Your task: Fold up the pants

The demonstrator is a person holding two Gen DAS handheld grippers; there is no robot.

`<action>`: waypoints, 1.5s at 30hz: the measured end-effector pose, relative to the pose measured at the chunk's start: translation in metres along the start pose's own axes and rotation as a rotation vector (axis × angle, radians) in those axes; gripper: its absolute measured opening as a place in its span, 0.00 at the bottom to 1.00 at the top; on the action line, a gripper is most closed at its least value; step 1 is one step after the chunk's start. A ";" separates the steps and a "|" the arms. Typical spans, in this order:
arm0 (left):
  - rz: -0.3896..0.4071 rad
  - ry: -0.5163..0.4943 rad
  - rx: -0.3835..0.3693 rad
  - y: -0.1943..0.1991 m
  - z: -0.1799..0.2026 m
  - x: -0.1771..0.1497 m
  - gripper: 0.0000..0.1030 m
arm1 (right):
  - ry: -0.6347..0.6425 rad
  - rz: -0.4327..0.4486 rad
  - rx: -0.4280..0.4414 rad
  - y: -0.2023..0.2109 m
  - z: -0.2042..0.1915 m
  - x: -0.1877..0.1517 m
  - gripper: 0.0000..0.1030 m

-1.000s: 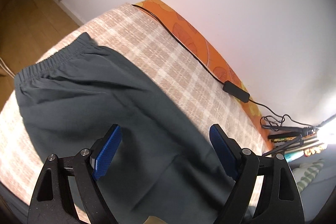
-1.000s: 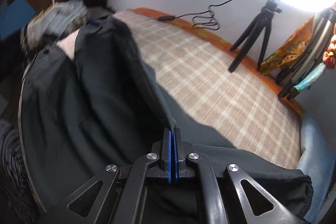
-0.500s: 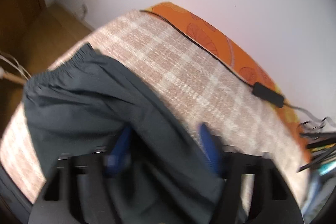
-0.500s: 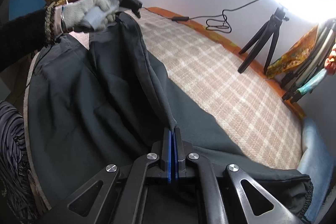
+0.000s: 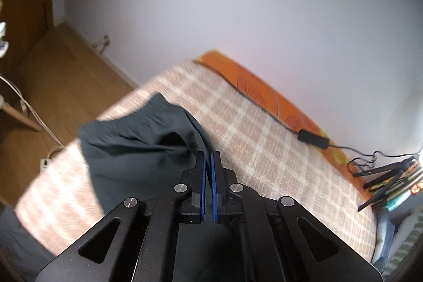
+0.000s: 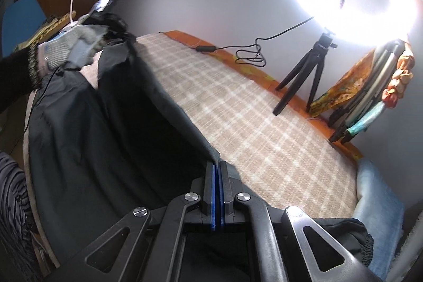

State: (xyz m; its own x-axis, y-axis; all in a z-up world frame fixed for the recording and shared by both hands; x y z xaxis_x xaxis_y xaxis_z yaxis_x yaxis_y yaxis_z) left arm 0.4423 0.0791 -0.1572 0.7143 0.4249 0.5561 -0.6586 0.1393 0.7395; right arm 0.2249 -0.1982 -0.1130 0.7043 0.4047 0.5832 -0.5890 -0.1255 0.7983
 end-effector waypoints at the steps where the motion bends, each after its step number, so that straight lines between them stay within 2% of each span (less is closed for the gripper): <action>1: 0.017 0.002 -0.007 0.010 -0.004 0.002 0.02 | 0.002 0.006 -0.009 0.003 0.000 0.000 0.00; 6: 0.064 -0.011 -0.020 0.047 -0.025 0.006 0.02 | 0.000 0.020 -0.026 0.024 -0.004 0.004 0.00; 8: -0.008 0.022 -0.079 0.044 -0.031 0.000 0.02 | -0.013 0.015 -0.027 0.026 -0.005 0.003 0.00; 11: -0.026 0.001 -0.076 0.039 -0.023 -0.010 0.03 | -0.032 -0.001 0.008 0.025 -0.012 -0.001 0.00; 13: -0.103 -0.016 -0.095 0.027 -0.011 -0.021 0.13 | -0.021 -0.011 0.032 0.028 -0.024 -0.006 0.00; 14: -0.137 -0.021 -0.095 0.020 -0.005 -0.025 0.36 | 0.001 -0.020 0.043 0.031 -0.033 -0.009 0.00; 15: -0.167 -0.029 -0.092 0.011 0.003 -0.029 0.53 | 0.022 -0.025 0.043 0.034 -0.040 -0.012 0.00; 16: -0.179 -0.038 -0.083 0.005 0.010 -0.031 0.55 | 0.037 -0.030 0.046 0.036 -0.046 -0.015 0.00; 20: -0.231 -0.072 0.020 -0.027 0.029 -0.033 0.59 | 0.045 -0.040 0.069 0.037 -0.050 -0.022 0.00; 23: -0.263 -0.042 0.073 -0.052 0.036 -0.035 0.60 | 0.037 -0.046 0.084 0.032 -0.046 -0.025 0.00; 25: -0.274 -0.027 0.137 -0.065 0.039 -0.036 0.60 | 0.040 -0.047 0.091 0.028 -0.044 -0.027 0.00; 26: -0.266 -0.033 0.181 -0.070 0.040 -0.035 0.62 | 0.040 -0.048 0.097 0.026 -0.044 -0.027 0.00; 27: -0.254 -0.038 0.213 -0.074 0.042 -0.034 0.68 | 0.038 -0.048 0.108 0.023 -0.044 -0.028 0.00; 29: -0.237 -0.034 0.248 -0.079 0.045 -0.034 0.77 | 0.038 -0.047 0.119 0.019 -0.045 -0.028 0.00; 33: -0.173 -0.097 0.326 -0.082 0.053 -0.042 0.79 | 0.041 -0.035 0.123 0.013 -0.043 -0.025 0.00; 34: -0.158 -0.108 0.333 -0.081 0.054 -0.043 0.77 | 0.041 -0.030 0.119 0.013 -0.042 -0.024 0.00; 35: -0.144 -0.110 0.338 -0.078 0.053 -0.044 0.70 | 0.040 -0.023 0.115 0.014 -0.041 -0.023 0.00; 36: -0.129 -0.100 0.346 -0.073 0.051 -0.043 0.52 | 0.038 -0.018 0.112 0.015 -0.039 -0.022 0.00; 37: -0.119 -0.089 0.357 -0.070 0.047 -0.042 0.39 | 0.036 -0.014 0.108 0.017 -0.038 -0.021 0.00; 38: -0.115 -0.074 0.362 -0.067 0.042 -0.039 0.12 | 0.035 -0.006 0.101 0.019 -0.036 -0.020 0.00; 39: -0.123 -0.048 0.349 -0.064 0.034 -0.037 0.05 | 0.033 -0.002 0.098 0.020 -0.034 -0.019 0.00; 42: -0.143 0.004 0.260 -0.058 0.020 -0.032 0.01 | 0.027 0.014 0.085 0.024 -0.028 -0.015 0.00; 45: -0.125 0.058 0.202 -0.042 0.005 -0.030 0.01 | 0.020 0.028 0.071 0.028 -0.025 -0.012 0.00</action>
State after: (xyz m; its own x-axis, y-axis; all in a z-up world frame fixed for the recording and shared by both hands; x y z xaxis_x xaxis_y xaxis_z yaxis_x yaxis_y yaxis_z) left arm 0.4494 0.0560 -0.2036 0.7686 0.4674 0.4367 -0.5008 0.0148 0.8655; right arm 0.1906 -0.1835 -0.1015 0.6793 0.4177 0.6034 -0.5785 -0.2011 0.7905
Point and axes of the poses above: each gripper's, at about its wrist camera, not at the fingertips, and y roughly against the way its jaws point, z to its right, x to its top, the point moved 5 cm from there along -y, roughly the way its jaws point
